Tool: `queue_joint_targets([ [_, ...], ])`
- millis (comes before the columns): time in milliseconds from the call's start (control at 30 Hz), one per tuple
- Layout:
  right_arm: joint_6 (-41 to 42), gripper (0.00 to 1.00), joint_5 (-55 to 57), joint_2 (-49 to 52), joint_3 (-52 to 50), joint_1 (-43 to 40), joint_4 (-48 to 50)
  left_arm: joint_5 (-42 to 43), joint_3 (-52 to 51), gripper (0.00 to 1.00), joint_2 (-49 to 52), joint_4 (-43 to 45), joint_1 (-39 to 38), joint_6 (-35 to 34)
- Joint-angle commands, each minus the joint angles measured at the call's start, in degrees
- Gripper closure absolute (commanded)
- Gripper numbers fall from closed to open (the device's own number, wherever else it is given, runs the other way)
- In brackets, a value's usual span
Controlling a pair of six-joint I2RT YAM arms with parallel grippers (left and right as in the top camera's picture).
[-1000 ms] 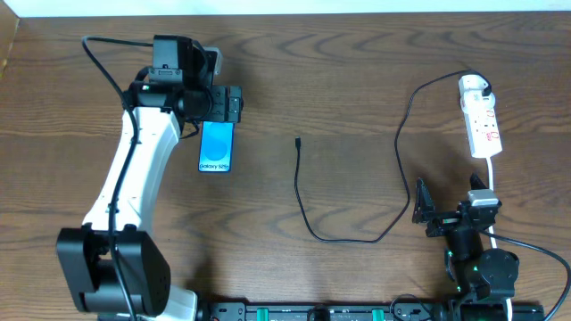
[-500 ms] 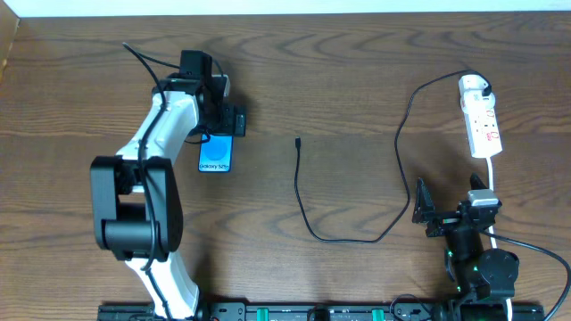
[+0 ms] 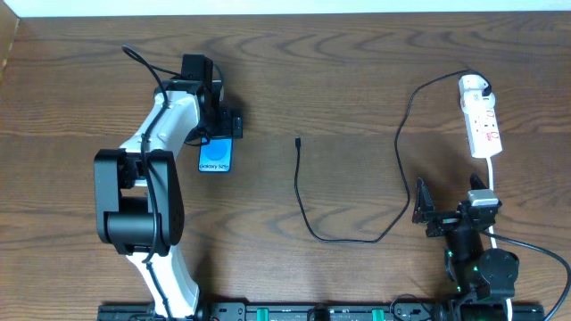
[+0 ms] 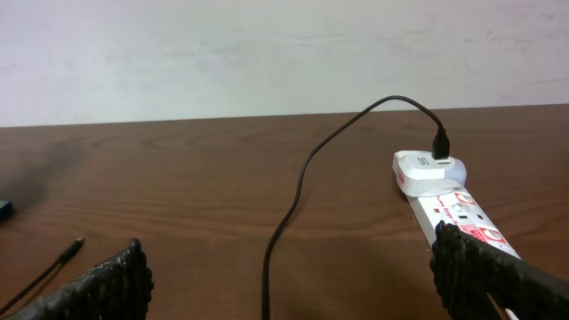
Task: Plug charger to phone and switch on socket
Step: 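Lower the left gripper and grasp the phone's top edge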
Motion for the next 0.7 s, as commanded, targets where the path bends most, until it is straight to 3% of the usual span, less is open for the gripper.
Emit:
queue_joint_targets([
  [0,-0.07,0.01,0.22,-0.35,-0.20,-0.13,-0.09,-0.72,-0.46,0.03,0.85,-0.50,0.28,-1.07],
  [667,-0.07,0.01,0.22,-0.35,-0.20,-0.13,-0.09,-0.72,-3.13,0.02,0.85,1.01,0.28,-0.39],
])
